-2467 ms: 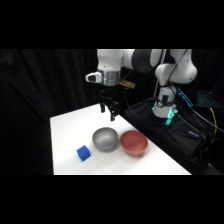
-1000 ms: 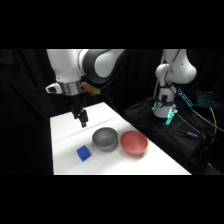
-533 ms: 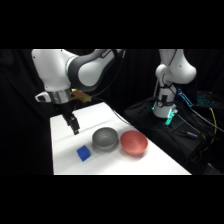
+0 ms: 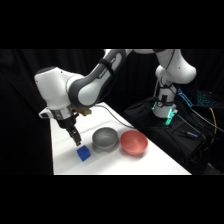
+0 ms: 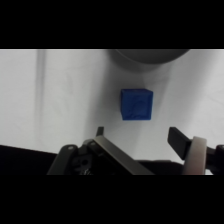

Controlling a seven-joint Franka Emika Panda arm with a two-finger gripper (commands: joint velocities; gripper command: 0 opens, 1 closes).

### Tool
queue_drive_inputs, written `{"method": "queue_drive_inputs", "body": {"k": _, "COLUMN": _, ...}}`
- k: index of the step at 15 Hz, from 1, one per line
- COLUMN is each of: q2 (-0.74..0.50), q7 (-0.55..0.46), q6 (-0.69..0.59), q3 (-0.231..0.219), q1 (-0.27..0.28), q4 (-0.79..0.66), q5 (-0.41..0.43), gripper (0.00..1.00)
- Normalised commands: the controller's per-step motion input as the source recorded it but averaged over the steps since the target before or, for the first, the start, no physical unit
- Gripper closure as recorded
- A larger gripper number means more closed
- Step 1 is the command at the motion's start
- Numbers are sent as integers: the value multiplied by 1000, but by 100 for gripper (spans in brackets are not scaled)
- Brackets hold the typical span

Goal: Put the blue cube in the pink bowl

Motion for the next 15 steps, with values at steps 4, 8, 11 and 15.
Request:
{"method": "queue_drive_inputs", "body": {"k": 4, "q2": 70, "q7": -93, "q6": 231, "q3": 57, "q1": -17, "q4": -45, "q5": 64, "gripper": 0}}
{"method": "queue_drive_inputs", "body": {"k": 8, "q2": 25, "q7": -70, "q6": 235, "q3": 34, "q1": -24, "q4": -131, "q5": 51, "gripper": 0}}
{"method": "queue_drive_inputs", "body": {"k": 11, "q2": -34, "q7": -19, "q6": 264, "q3": 16, "q1": -6, "q4": -186, "q5": 28, "gripper": 0}}
{"method": "queue_drive_inputs", "body": {"k": 15, "q2": -40, "q7": 26, "q6": 269, "q3": -6, "q1": 6, "q4": -177, "q5": 10, "gripper": 0}}
